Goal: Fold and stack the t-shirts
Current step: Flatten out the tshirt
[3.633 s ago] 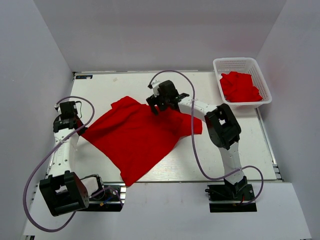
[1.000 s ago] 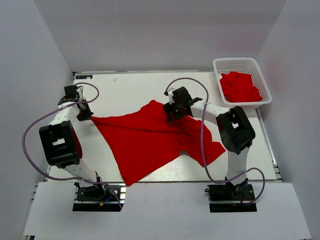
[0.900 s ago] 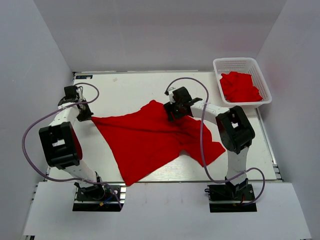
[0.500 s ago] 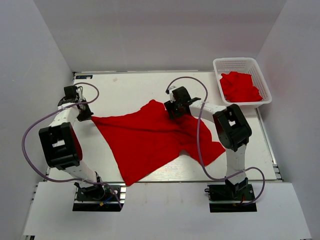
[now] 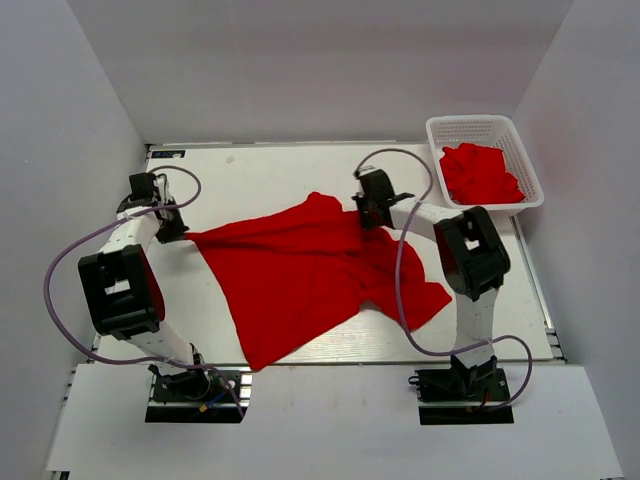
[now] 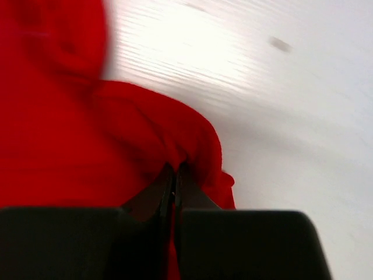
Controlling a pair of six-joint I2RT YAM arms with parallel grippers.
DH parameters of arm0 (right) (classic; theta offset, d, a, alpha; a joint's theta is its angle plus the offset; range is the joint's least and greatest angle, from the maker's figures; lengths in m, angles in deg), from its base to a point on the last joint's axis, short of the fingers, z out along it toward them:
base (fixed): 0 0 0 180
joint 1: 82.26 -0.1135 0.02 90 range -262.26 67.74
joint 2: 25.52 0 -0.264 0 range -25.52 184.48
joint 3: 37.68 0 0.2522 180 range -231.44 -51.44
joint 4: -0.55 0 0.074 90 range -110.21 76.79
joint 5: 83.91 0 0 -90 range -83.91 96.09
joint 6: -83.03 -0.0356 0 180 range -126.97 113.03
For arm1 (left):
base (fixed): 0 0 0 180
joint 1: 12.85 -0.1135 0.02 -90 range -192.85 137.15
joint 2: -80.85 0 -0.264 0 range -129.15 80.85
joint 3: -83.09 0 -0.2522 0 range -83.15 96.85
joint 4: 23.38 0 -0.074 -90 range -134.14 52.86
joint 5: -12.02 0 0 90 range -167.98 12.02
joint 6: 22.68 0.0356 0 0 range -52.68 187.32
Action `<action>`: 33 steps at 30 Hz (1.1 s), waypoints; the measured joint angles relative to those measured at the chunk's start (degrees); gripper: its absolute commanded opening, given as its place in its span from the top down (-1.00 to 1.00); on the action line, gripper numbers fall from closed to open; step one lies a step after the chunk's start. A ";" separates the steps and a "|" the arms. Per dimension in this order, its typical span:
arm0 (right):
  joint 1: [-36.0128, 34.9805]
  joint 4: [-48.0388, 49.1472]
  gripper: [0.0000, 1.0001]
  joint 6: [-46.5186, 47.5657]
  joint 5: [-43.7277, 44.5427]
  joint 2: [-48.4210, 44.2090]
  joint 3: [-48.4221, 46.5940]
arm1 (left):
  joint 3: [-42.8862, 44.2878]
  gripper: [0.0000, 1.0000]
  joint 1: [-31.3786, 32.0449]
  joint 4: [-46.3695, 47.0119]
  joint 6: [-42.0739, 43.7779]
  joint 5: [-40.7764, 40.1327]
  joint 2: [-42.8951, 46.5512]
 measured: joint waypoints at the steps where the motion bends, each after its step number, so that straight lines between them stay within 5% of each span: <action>1: 1.09 -0.66 1.00 -1.07 0.76 -1.05 1.11 | 0.07 1.00 0.04 0.02 0.37 0.35 0.00; 7: 8.92 -3.39 1.00 -7.43 5.57 -13.75 16.24 | 0.52 1.00 0.37 0.02 1.95 3.17 -0.11; 13: 8.57 -2.10 0.99 -10.71 5.35 -20.87 26.23 | 0.55 1.00 1.03 -0.20 3.34 5.22 -0.57; 18: 8.48 -2.27 -0.02 -11.19 3.72 -21.86 26.93 | 0.55 1.00 1.18 -0.20 4.13 5.46 -0.57; 21: 8.48 -6.01 -0.42 -9.79 2.54 -22.08 23.91 | 0.55 1.00 1.51 -0.20 4.66 5.46 -0.57; 24: 8.44 -8.70 -0.62 -7.72 0.11 -22.32 16.09 | 0.55 1.00 1.64 -0.20 4.96 5.46 -0.57; 33: 5.57 -5.73 -0.60 -2.40 -9.05 -16.94 -8.07 | 0.55 1.00 2.16 -0.17 5.33 5.42 -0.57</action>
